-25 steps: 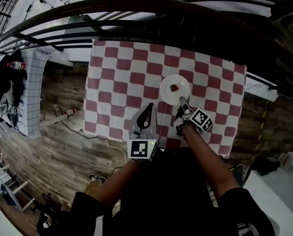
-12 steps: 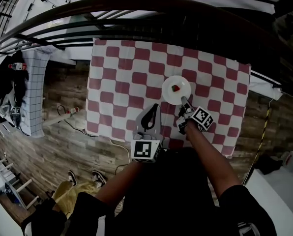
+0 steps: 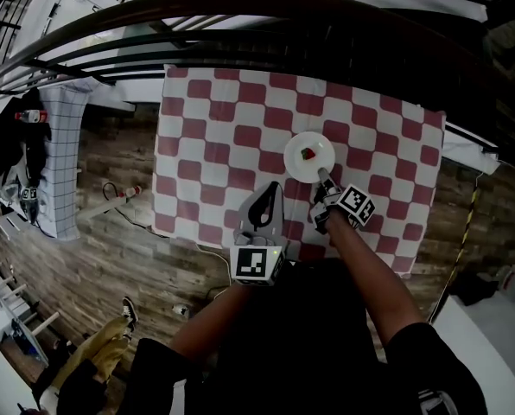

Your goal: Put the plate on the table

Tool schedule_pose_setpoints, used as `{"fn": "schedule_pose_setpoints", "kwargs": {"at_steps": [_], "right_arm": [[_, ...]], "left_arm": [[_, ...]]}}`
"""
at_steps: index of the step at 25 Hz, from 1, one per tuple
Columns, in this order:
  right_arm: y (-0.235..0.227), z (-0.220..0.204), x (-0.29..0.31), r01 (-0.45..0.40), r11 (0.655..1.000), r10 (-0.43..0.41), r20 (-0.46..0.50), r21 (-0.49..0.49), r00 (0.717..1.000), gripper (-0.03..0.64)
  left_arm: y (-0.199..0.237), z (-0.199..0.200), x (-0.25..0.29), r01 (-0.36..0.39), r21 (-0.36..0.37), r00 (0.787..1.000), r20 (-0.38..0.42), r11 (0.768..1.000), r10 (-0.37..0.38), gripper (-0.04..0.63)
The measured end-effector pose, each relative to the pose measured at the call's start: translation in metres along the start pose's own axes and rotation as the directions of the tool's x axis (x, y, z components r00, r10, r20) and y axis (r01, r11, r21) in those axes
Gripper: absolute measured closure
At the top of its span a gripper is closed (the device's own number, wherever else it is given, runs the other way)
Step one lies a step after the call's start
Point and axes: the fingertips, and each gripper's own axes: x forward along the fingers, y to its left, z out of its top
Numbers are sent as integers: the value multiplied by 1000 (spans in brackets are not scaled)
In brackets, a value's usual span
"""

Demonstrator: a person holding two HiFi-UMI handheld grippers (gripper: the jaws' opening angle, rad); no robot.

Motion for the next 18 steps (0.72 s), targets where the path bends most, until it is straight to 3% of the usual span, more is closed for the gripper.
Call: {"fn": "schedule_pose_setpoints", "kwargs": {"at_steps": [12, 18], "right_arm": [[-9, -2, 2, 61, 998, -61, 7, 15, 998, 594], [-14, -4, -3, 102, 995, -102, 1, 11, 995, 499]], "left_arm": [[13, 0, -4, -23, -9, 1000, -7, 1000, 22, 584], [16, 1, -10, -29, -21, 1000, 2, 999, 29, 584]]}}
